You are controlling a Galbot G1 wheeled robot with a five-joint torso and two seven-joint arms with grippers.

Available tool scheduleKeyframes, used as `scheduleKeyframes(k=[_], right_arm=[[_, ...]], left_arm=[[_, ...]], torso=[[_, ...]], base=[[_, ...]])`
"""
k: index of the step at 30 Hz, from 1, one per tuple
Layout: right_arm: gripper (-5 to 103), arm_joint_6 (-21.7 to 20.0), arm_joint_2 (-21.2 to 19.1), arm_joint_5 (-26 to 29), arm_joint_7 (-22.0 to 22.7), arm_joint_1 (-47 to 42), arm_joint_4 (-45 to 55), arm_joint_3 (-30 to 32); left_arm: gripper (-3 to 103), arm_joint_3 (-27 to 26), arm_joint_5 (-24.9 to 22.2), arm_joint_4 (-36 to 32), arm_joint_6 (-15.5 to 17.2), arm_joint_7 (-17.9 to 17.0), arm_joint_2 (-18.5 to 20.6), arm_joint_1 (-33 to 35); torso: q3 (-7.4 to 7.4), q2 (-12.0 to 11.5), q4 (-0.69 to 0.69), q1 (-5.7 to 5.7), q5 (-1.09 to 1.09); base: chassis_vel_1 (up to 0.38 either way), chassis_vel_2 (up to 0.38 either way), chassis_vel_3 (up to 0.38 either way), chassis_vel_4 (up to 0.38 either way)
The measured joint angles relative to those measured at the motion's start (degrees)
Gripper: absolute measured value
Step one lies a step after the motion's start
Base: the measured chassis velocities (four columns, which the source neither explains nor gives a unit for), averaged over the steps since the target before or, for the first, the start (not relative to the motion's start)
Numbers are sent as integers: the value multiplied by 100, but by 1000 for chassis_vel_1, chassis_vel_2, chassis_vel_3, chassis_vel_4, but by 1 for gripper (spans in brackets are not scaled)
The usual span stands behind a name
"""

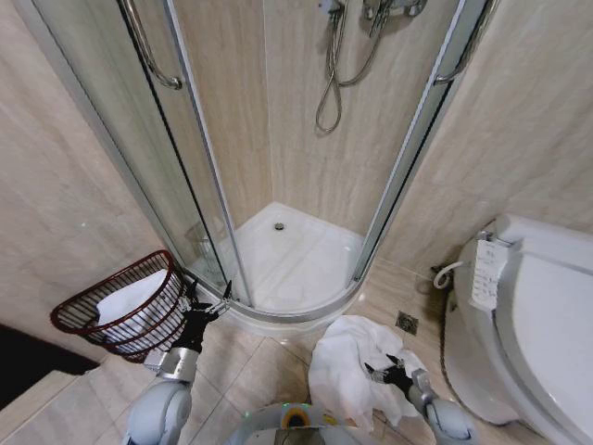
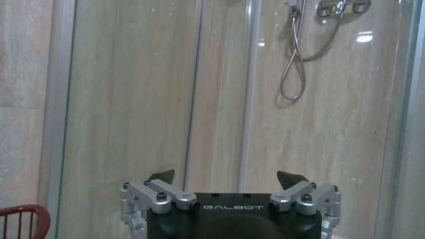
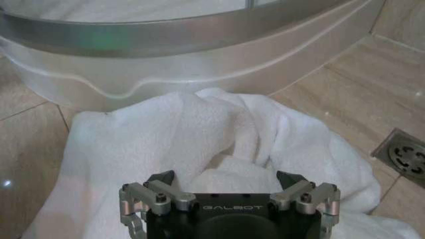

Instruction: Discard the used towel into the hamper.

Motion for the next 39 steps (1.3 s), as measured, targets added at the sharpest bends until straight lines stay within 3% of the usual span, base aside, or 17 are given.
scheduleKeyframes(k=[17, 21, 23, 36, 37, 39], right_arm=[[102, 367, 213, -85, 500, 1033, -1411, 0], [88, 439, 245, -31, 572, 1112, -1579, 34], [88, 467, 254, -31, 580, 1126, -1623, 43], [52, 681, 246, 108, 772, 1236, -1852, 95], [44, 696, 244, 142, 801, 1223, -1849, 96], [44, 717, 244, 149, 824, 1214, -1848, 98]], left_arm=[[100, -19, 88, -10, 125, -86, 53, -58], [100, 21, 97, -12, 168, -93, 61, -97], [100, 30, 102, -10, 171, -93, 58, -99], [100, 43, 127, -52, 189, -101, 70, -96], [100, 45, 127, -66, 194, -101, 71, -96], [100, 47, 127, -73, 195, -101, 71, -95]], torso=[[0, 0, 0, 0, 2], [0, 0, 0, 0, 0], [0, 0, 0, 0, 1], [0, 0, 0, 0, 1], [0, 0, 0, 0, 1], [0, 0, 0, 0, 1]], base=[[0, 0, 0, 0], [0, 0, 0, 0], [0, 0, 0, 0], [0, 0, 0, 0], [0, 0, 0, 0], [0, 0, 0, 0]])
